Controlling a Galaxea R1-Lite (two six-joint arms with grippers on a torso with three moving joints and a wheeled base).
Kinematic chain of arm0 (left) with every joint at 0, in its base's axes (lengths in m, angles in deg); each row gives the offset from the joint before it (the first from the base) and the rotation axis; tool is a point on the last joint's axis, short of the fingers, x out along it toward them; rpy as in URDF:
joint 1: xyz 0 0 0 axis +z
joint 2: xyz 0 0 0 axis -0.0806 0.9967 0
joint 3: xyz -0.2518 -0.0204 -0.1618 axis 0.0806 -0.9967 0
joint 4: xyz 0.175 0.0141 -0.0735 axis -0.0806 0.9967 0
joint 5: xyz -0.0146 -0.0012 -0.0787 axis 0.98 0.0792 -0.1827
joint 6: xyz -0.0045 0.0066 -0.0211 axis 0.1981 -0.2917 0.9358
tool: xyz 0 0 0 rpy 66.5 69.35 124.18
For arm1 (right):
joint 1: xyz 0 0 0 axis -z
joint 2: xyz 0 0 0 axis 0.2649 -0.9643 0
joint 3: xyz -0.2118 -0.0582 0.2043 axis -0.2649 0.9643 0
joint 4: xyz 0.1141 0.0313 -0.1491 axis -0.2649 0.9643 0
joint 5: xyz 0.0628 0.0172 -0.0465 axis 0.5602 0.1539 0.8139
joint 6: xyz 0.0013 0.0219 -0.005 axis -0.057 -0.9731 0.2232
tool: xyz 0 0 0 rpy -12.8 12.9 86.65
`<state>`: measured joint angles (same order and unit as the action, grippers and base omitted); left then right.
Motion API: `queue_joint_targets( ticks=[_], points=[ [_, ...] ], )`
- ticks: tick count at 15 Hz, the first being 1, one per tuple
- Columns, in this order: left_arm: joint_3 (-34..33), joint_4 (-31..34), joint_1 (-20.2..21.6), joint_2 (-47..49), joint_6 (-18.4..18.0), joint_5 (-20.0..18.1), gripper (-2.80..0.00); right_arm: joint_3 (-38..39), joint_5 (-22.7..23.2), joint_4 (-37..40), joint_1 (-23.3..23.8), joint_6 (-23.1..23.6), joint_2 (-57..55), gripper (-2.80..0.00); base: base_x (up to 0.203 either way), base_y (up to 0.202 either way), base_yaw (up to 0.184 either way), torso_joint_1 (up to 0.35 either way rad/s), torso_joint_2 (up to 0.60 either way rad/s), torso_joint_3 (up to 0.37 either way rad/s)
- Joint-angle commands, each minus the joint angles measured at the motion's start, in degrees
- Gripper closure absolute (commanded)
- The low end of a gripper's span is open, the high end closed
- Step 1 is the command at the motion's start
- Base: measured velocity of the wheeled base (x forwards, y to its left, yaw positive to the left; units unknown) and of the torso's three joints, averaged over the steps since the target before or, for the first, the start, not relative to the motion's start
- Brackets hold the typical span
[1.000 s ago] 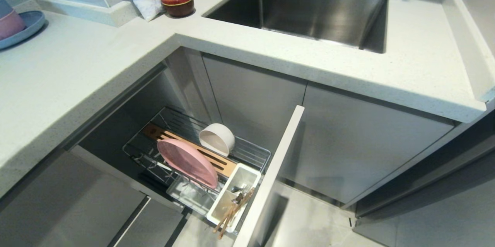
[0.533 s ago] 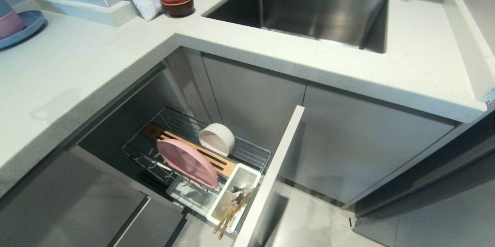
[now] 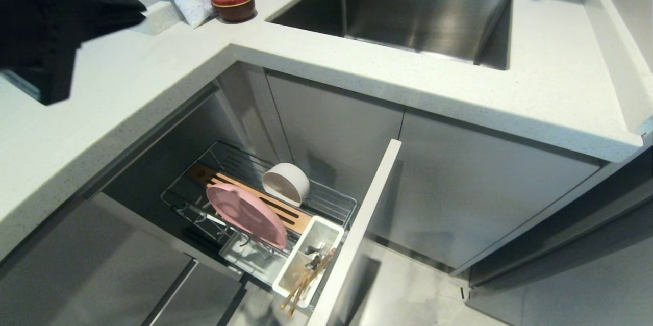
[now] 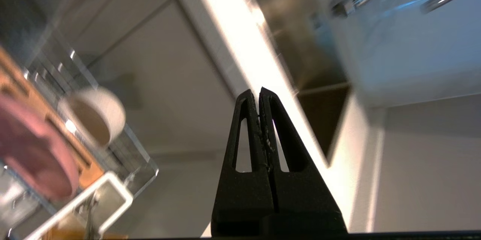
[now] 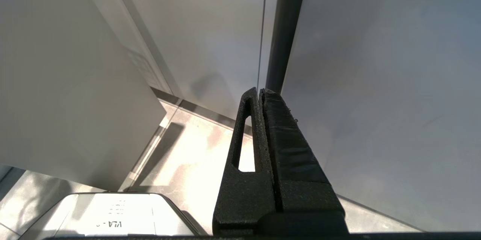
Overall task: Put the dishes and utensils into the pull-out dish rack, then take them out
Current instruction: Take the plate out of the cupboard
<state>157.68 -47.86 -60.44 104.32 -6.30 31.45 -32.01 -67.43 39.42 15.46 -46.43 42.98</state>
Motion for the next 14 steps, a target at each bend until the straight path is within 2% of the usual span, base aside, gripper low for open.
queue_joint_targets(
  ticks=[1, 3, 4, 7, 11, 14],
  points=[
    [-0.6, 1.7, -1.9, 4.9, 3.4, 1.2, 0.0, 0.1, 0.0, 0.0, 0.0, 0.0, 0.2, 0.0, 0.0, 0.0, 0.0, 0.0, 0.0, 0.0],
    [-0.4, 5.7, -2.0, 7.3, 5.6, 1.5, 0.0, 0.1, 0.0, 0.0, 0.0, 0.0, 0.2, 0.0, 0.0, 0.0, 0.0, 0.0, 0.0, 0.0],
    [-0.4, 10.5, -1.9, 8.6, 7.4, 1.5, 0.0, 0.1, 0.0, 0.0, 0.0, 0.0, 0.2, 0.0, 0.0, 0.0, 0.0, 0.0, 0.0, 0.0],
    [0.0, 23.3, -1.4, 12.0, 18.9, 1.9, 0.0, 0.1, 0.0, 0.0, 0.0, 0.0, 0.2, 0.0, 0.0, 0.0, 0.0, 0.0, 0.0, 0.0],
    [-1.1, 27.3, 0.9, 14.8, 23.1, 1.5, 0.0, 0.1, 0.0, 0.0, 0.0, 0.0, 0.2, 0.0, 0.0, 0.0, 0.0, 0.0, 0.0, 0.0],
    [-1.0, 33.5, 1.8, 18.2, 29.6, 1.4, 0.0, 0.1, 0.0, 0.0, 0.0, 0.0, 0.2, 0.0, 0.0, 0.0, 0.0, 0.0, 0.0, 0.0]
  ],
)
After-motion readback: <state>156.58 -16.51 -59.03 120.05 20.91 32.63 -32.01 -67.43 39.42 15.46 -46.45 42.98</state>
